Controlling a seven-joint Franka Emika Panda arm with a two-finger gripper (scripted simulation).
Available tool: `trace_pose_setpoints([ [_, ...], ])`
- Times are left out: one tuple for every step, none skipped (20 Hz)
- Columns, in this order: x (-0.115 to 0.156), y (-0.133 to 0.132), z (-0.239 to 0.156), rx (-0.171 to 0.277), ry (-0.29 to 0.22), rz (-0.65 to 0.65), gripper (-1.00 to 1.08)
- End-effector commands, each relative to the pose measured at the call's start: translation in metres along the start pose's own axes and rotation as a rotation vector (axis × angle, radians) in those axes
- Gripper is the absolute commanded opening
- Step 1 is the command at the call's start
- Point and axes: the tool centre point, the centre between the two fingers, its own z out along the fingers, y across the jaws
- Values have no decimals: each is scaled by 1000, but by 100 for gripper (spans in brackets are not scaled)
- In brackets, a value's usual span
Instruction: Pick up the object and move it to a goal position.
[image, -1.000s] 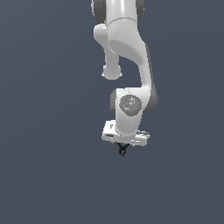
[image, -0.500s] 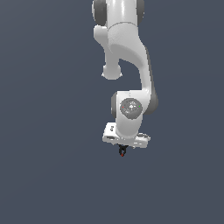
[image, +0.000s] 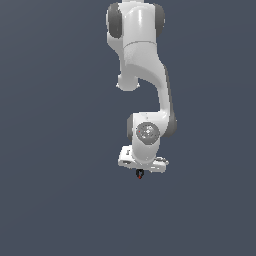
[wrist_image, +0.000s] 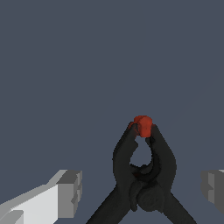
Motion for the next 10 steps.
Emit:
trace_pose_setpoints([
  [1, 0, 6, 0, 2, 0, 100],
  [1, 0, 6, 0, 2, 0, 100],
  [2, -1, 6, 0, 2, 0, 100],
  [2, -1, 6, 0, 2, 0, 100],
  [2, -1, 6, 0, 2, 0, -100],
  [2, -1, 6, 0, 2, 0, -100],
  [2, -1, 6, 0, 2, 0, -100],
  [2, -1, 6, 0, 2, 0, -100],
  [2, -1, 6, 0, 2, 0, -100],
  [2, -1, 6, 0, 2, 0, -100],
])
